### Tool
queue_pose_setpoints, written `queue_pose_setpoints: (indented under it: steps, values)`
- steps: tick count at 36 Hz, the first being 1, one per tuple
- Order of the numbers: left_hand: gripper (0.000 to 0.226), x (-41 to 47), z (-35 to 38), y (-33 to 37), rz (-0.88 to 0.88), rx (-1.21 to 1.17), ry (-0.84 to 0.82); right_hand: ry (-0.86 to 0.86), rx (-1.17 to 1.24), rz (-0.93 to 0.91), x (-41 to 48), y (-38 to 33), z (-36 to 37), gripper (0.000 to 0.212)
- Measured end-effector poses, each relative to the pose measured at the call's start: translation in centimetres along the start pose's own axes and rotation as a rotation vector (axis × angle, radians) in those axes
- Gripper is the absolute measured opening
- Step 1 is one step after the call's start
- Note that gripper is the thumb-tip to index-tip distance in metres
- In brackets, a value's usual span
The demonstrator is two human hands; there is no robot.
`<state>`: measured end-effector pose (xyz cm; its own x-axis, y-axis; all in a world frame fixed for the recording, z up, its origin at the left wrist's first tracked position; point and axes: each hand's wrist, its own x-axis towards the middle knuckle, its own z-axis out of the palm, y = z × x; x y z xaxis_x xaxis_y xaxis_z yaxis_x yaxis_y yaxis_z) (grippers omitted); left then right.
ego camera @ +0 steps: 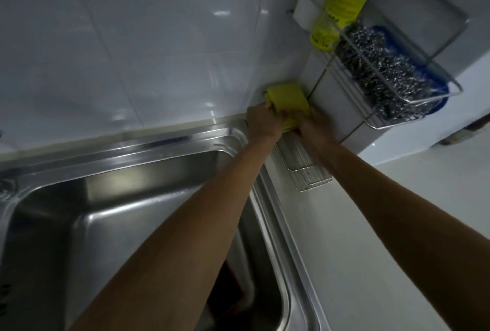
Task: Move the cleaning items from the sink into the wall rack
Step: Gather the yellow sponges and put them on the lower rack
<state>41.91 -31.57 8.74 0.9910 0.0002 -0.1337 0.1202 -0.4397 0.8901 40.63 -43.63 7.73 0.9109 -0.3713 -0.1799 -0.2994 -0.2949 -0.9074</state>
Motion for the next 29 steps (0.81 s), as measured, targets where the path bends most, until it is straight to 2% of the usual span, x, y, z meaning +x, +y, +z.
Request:
queue_pose_setpoints:
  steps: [2,6,9,15,22,29]
  values:
    - [0.04,0.3,0.2,-0.1,-0.017,0.023,-0.012,0.02,-0.121,-0.106,0.2,-0.5,-0.3,0.032]
    - [0.05,0.2,0.6,-0.1,-0.065,-0.108,0.039,0.039,-0.308,-0.217,0.5,-1.0,-0.4,0.053]
    - [0.06,-0.2,0.9,0.2,-0.032,-0.165,0.032,0.045,-0.387,-0.223,0.8,-1.0,-0.3,0.057]
    - [0.064,0.2,1.1,-0.1,0.023,-0.05,-0.074,-0.025,-0.529,-0.234,1.7,-0.8,-0.2,0.057]
    - [0.073,0.3,0.9,-0.3,0.014,-0.04,-0.141,-0.004,-0.627,-0.263,2.1,-0.5,-0.1,0.052]
    - [0.077,0.4,0.8,-1.2,0.028,-0.006,-0.164,0.073,-0.762,-0.373,1.3,-0.1,-0.4,0.047]
